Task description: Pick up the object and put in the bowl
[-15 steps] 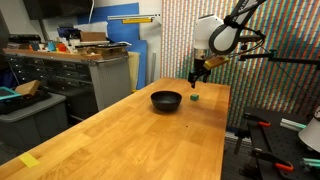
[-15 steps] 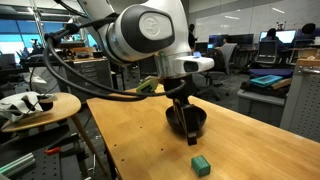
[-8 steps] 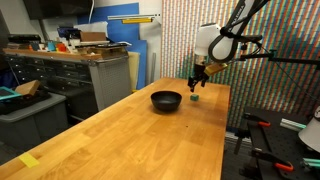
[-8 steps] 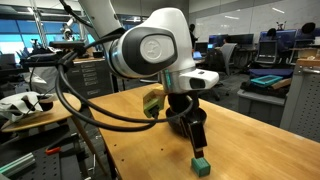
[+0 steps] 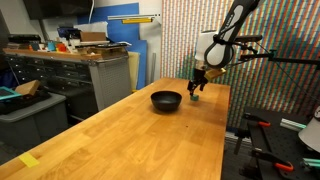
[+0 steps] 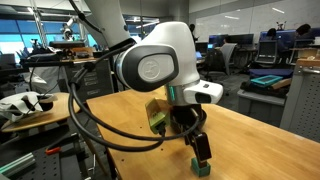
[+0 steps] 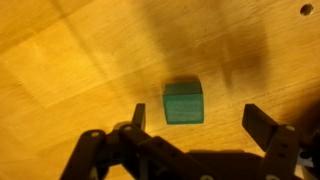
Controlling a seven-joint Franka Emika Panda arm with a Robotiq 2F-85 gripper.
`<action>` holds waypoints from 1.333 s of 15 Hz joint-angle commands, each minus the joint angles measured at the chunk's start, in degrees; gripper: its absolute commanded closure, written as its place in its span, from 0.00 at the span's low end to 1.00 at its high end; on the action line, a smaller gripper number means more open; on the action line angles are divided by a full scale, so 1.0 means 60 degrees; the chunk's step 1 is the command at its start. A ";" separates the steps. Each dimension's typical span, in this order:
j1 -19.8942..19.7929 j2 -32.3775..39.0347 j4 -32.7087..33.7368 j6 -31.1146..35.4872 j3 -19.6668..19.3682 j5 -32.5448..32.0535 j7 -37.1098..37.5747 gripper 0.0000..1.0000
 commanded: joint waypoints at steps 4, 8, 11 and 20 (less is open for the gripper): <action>-0.0155 0.0704 0.0389 0.0504 0.0220 0.0996 -0.1262 0.00; -0.0273 0.1023 0.0562 0.0640 0.0353 0.1241 -0.1647 0.00; -0.0368 0.1168 0.0650 0.0725 0.0446 0.1322 -0.1881 0.35; -0.0330 0.1058 0.0733 0.0589 0.0370 0.1222 -0.2221 0.77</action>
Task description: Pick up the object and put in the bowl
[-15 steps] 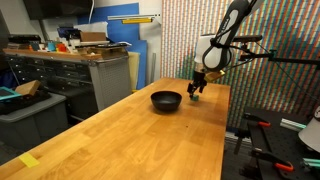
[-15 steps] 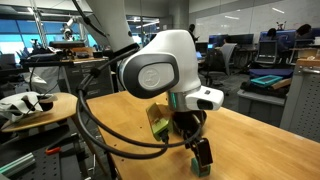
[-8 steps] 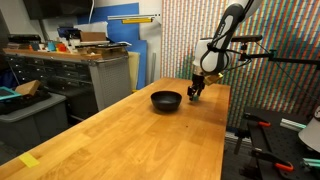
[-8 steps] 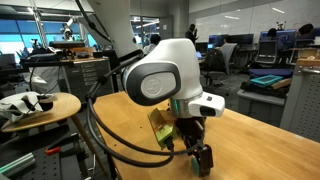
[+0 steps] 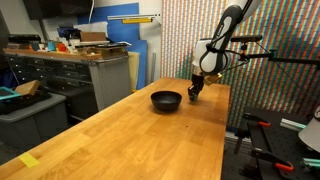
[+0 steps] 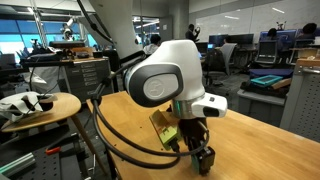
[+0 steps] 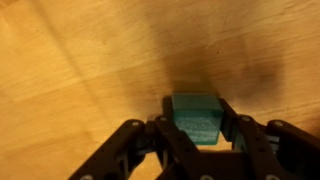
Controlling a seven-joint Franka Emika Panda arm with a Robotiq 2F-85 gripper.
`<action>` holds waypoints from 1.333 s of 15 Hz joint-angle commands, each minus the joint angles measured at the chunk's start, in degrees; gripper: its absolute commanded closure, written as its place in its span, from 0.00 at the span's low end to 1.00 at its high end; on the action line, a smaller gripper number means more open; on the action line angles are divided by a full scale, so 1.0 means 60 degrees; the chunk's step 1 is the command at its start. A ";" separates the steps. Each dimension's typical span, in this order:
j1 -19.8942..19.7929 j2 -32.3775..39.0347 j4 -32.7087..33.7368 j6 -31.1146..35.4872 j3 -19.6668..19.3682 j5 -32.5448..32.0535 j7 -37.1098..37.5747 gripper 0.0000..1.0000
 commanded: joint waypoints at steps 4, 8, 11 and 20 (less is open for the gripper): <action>0.0063 -0.0228 0.0290 -0.0125 -0.0011 0.0092 -0.0472 0.77; 0.0222 -0.0341 0.0672 -0.0388 -0.0128 0.0003 -0.0533 0.78; 0.0383 -0.0447 0.0984 -0.0622 -0.0327 -0.0135 -0.0542 0.79; 0.0432 -0.1080 0.2192 -0.2385 -0.0154 -0.0384 -0.0773 0.79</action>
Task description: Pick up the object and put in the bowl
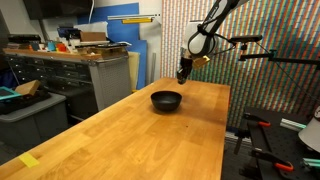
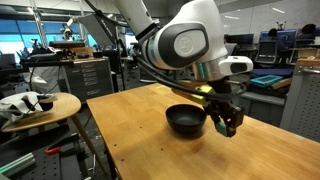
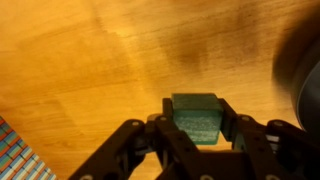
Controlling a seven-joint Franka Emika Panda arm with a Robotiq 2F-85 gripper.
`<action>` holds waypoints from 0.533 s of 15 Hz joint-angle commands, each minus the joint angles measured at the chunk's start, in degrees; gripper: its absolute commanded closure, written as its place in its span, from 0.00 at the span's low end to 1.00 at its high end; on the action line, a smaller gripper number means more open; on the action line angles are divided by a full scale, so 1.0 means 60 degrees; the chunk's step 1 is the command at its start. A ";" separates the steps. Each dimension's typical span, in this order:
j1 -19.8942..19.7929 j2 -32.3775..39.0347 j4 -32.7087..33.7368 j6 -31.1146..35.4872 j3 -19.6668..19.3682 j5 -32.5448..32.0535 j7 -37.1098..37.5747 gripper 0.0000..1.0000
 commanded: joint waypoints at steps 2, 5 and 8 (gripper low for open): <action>0.0081 -0.0559 0.0674 -0.1264 0.0185 -0.0079 -0.0285 0.79; 0.0082 -0.0821 0.0996 -0.1897 0.0503 0.0061 -0.0459 0.79; 0.0174 -0.1011 0.1188 -0.2274 0.0822 0.0097 -0.0555 0.79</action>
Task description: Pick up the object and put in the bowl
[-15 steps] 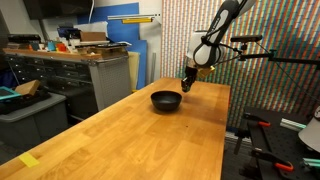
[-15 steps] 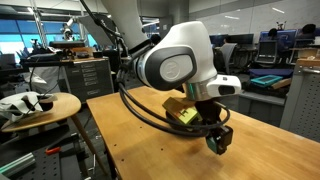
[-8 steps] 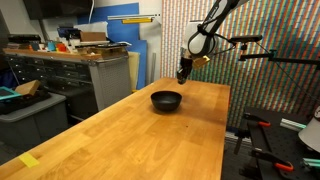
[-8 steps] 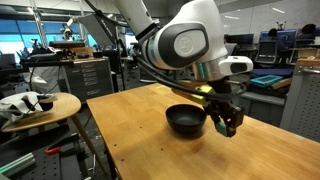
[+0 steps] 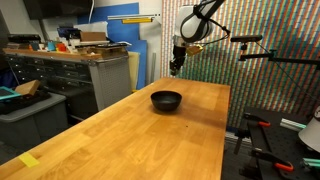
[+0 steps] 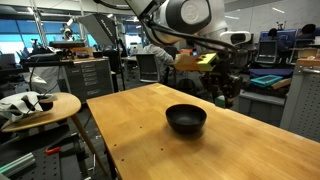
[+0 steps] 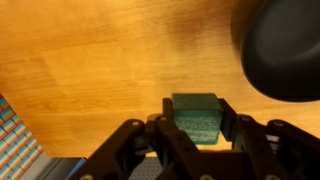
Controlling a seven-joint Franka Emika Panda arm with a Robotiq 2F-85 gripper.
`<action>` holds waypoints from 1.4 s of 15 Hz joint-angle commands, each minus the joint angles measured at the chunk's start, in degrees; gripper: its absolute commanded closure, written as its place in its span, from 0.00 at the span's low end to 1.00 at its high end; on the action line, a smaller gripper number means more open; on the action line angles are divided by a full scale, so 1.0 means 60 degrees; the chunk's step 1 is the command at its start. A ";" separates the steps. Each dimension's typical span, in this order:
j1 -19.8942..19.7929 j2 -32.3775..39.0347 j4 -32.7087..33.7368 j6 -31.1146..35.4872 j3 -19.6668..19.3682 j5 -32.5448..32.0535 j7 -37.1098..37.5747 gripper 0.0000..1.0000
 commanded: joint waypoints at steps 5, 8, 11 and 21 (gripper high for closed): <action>0.0331 -0.0470 0.0197 -0.0764 0.0862 0.0233 -0.0421 0.79; 0.0516 -0.0394 0.0074 -0.0679 0.1153 0.0328 -0.0425 0.79; 0.0690 -0.0215 -0.0128 -0.0413 0.1353 0.0396 -0.0342 0.79; 0.0837 0.0695 -0.0505 0.0377 0.1608 0.0493 -0.0249 0.79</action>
